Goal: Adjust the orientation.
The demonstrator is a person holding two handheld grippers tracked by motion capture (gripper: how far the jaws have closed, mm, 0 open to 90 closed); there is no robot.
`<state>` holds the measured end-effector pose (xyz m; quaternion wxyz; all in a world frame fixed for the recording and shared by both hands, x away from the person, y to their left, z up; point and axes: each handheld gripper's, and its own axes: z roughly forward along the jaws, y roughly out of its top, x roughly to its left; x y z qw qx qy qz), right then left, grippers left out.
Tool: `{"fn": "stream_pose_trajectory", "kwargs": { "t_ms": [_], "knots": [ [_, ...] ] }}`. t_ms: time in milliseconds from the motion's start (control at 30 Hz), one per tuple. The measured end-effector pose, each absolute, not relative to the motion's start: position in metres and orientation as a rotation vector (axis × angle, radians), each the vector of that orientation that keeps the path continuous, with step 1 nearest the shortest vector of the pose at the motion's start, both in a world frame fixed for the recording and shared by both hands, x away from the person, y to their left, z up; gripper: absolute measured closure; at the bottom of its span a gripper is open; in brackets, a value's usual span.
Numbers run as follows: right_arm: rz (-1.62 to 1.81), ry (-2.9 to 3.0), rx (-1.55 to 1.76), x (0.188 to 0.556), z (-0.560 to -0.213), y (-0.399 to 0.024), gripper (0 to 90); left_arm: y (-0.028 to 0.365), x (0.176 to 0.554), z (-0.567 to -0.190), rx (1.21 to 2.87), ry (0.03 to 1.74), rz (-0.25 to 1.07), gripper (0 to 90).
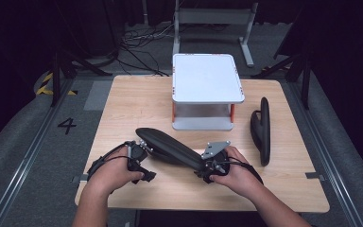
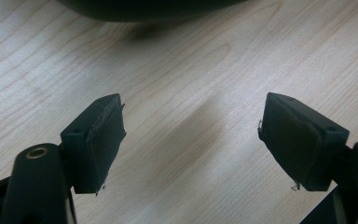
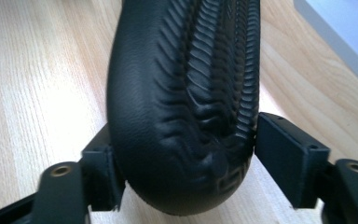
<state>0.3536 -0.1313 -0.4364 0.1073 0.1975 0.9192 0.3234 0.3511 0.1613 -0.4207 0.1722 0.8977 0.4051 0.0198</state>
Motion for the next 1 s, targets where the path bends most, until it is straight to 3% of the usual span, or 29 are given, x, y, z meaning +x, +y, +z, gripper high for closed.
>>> {"fn": "stream_pose_trajectory", "kwargs": {
  "t_ms": [133, 300, 733, 1000],
  "knots": [
    [0.926, 2.725, 0.571, 0.351, -0.430, -0.135, 52.7, 0.163, 0.351, -0.419, 2.541, 1.154, 0.067, 22.5],
    [0.878, 2.690, 0.560, 0.347, -0.423, -0.140, 62.4, 0.163, 0.350, -0.417, 2.538, 1.155, 0.067, 22.4],
    [0.929, 2.855, 0.565, 0.323, -0.410, -0.148, 63.1, 0.176, 0.348, -0.409, 2.493, 1.177, 0.089, 22.5],
    [0.936, 2.806, 0.792, 0.338, -0.420, -0.165, 64.2, 0.177, 0.350, -0.407, 2.482, 1.169, 0.114, 23.9]
  ]
}}
